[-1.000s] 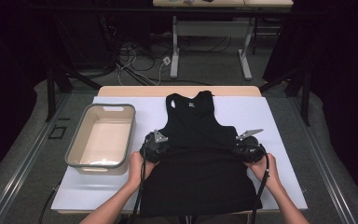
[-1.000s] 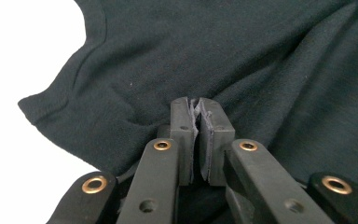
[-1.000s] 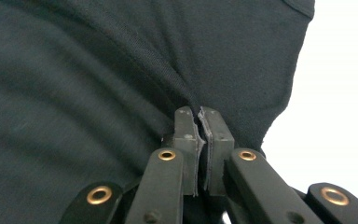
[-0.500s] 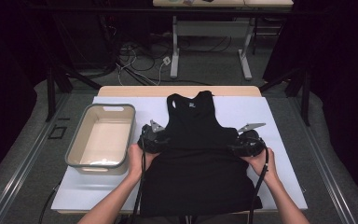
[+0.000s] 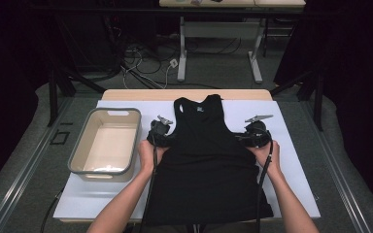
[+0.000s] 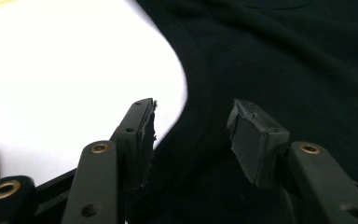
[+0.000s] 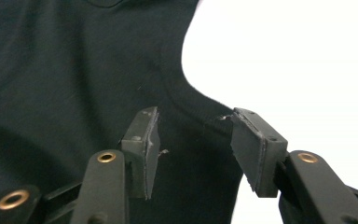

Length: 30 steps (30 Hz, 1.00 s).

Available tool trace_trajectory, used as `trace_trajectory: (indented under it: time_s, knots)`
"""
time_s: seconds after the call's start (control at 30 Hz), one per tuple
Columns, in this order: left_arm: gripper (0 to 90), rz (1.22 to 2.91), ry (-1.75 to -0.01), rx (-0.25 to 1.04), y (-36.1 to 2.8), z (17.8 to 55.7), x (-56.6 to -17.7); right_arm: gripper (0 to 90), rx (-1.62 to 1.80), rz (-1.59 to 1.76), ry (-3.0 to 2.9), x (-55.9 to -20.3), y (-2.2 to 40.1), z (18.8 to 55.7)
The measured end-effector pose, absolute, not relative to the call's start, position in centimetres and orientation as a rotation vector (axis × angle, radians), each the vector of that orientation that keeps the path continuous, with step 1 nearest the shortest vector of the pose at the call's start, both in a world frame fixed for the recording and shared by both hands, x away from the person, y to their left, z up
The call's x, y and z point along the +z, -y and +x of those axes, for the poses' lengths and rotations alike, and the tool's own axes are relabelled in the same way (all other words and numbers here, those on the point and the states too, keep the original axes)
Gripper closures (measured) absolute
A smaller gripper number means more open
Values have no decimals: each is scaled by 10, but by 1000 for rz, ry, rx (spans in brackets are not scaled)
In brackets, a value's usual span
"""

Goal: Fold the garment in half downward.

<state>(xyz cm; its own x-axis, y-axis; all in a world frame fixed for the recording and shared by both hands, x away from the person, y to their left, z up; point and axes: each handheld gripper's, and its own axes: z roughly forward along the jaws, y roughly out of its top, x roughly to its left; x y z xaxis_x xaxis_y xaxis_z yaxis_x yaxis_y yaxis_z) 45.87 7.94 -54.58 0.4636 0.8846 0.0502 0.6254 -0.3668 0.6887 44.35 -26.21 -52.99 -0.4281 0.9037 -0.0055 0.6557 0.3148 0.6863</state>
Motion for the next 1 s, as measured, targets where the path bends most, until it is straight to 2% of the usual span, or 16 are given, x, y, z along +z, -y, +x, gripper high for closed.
trace_trajectory:
  time_s: [0.2,0.33,0.4,0.53,0.63,0.77,1.0]
  knots:
    - [487,2169,-1273,536,-73,473,-553,543,785,1404,-2218,-537,253,465]
    - [539,2160,-1253,483,-73,476,-554,570,743,1399,-2242,-542,246,472]
    - [616,2148,-1244,451,-74,476,-554,608,716,1416,-2255,-545,244,473]
    - [679,2157,-1219,415,-76,477,-554,745,779,1432,-2272,-547,246,473]
    - [775,2165,-1203,403,-76,477,-554,825,812,1445,-2289,-547,244,471]
    - [851,2174,-1197,398,-75,476,-552,842,800,1434,-2284,-547,243,469]
    - [867,2146,-1190,468,-80,474,-545,845,794,1373,-2254,-540,242,461]
